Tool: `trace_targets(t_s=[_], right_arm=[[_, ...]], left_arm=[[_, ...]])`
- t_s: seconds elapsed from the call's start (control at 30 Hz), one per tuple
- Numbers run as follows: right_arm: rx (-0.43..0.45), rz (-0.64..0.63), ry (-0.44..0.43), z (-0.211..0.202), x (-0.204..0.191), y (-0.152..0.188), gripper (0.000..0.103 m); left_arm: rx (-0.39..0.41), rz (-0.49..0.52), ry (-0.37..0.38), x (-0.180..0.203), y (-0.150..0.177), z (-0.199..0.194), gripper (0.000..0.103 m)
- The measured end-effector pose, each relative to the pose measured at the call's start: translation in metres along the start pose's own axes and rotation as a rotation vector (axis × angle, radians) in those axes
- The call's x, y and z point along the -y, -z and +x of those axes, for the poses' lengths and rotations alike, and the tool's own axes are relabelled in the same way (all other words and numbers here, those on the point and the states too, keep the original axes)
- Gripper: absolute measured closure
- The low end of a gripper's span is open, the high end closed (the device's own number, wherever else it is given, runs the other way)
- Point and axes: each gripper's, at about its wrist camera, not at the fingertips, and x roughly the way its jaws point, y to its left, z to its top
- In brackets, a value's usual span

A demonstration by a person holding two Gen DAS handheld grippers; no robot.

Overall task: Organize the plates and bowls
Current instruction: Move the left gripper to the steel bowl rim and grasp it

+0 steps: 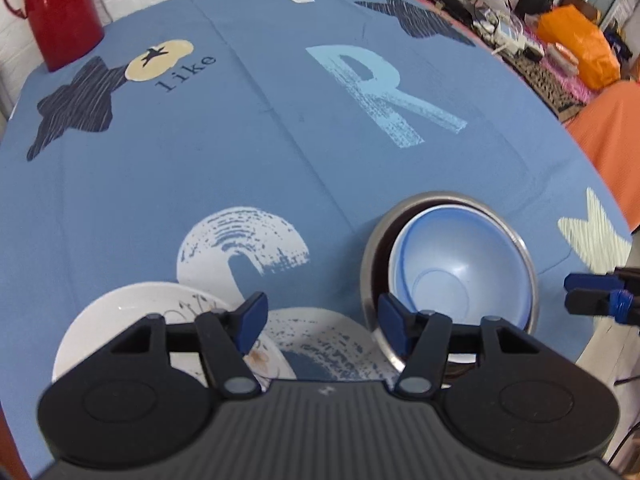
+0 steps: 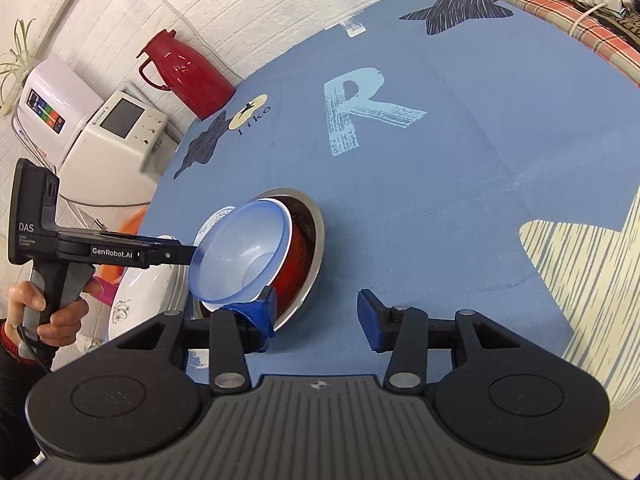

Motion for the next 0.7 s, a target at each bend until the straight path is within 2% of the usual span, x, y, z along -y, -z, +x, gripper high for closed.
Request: trace_targets(t_s=[0.17, 0.33, 0.57, 0.7], right_arm=[[-0.019, 0.013, 0.003, 0.009, 0.005, -0.003, 0.073], [-0.026, -0.008, 0.042, 0.019, 0.003, -0.01, 0.073], [-0.099, -0.149, 0.179, 0.039, -0.019, -0.031, 0.073], [-0.169, -0.232, 0.254, 0.06, -0.035, -0.039, 0.072]], left_arm=[[-0.01, 0.023, 0.018, 0.001, 0.002, 0.006, 0.042], [-0.019, 0.005, 0.04, 0.0, 0.0, 0.018, 0.042], [-0.02, -0.012, 0.1, -0.009, -0.001, 0.03, 0.042], [-0.005, -0.023, 0.13, -0.015, 0.0, 0.033, 0.041]])
